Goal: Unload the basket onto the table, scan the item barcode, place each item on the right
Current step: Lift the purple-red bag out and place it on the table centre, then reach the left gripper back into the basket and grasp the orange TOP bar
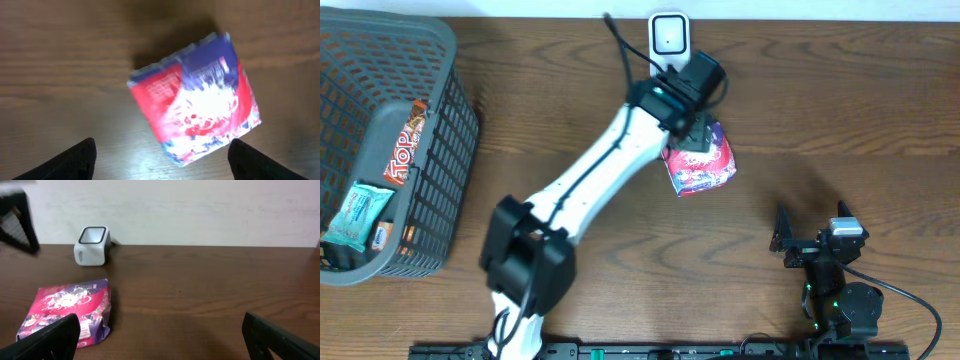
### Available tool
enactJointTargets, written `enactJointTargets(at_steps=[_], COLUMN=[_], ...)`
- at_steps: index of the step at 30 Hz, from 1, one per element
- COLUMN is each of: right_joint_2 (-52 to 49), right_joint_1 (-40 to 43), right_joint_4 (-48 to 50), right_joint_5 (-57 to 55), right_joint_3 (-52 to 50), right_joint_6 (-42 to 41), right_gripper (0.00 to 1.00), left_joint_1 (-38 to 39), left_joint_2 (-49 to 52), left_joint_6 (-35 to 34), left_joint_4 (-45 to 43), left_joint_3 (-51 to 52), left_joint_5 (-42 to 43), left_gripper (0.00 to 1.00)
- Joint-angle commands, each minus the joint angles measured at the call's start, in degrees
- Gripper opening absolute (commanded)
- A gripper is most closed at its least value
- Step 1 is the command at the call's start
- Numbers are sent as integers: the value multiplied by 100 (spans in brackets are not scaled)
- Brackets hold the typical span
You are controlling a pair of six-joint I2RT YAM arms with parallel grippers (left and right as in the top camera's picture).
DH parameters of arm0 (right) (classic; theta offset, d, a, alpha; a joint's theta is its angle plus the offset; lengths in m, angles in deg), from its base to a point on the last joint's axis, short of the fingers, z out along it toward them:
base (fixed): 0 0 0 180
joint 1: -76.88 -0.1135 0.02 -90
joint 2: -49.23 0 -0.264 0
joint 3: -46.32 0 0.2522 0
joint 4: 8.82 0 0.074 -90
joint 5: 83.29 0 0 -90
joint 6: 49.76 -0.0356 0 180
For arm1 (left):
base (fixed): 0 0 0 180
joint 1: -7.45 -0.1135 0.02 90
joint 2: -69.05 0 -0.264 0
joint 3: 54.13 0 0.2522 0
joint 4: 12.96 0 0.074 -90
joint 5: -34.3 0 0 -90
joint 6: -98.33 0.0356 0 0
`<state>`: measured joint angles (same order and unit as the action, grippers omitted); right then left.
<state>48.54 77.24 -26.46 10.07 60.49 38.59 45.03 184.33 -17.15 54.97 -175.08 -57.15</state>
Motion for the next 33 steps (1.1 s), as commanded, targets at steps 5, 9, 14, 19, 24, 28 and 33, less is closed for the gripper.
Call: enactJointTargets(at_steps=[5, 9, 14, 19, 24, 28, 33], right_joint_2=[31, 31, 31, 31, 31, 31, 31], right_joint_1=[-46, -46, -46, -46, -46, -46, -46], right_joint_4=[-24, -24, -22, -22, -24, -22, -24], right_joint_5=[20, 20, 20, 20, 20, 17, 17], right_joint_3=[-4, -4, -4, -4, -4, -4, -4], right_joint_6=[61, 61, 61, 61, 61, 61, 61], right_gripper=[99, 99, 99, 99, 99, 99, 99], left_joint_1=[-1644, -2964, -4898, -5764, -5814, -5816, -5899], left_joint_2=[-2299, -2953, -3077, -2833, -2420, -1908, -1279], left_joint_6=[31, 31, -564, -1436, -1351, -199, 509], left_joint_4=[111, 234, 750, 822, 343, -129, -601], left_joint_3=[-330, -330, -205, 457, 1067, 1141, 1141], left_joint_5=[-1899, -2490, -2492, -2448, -2457, -2457, -2452], left_gripper=[84, 84, 85, 85, 85, 85, 86])
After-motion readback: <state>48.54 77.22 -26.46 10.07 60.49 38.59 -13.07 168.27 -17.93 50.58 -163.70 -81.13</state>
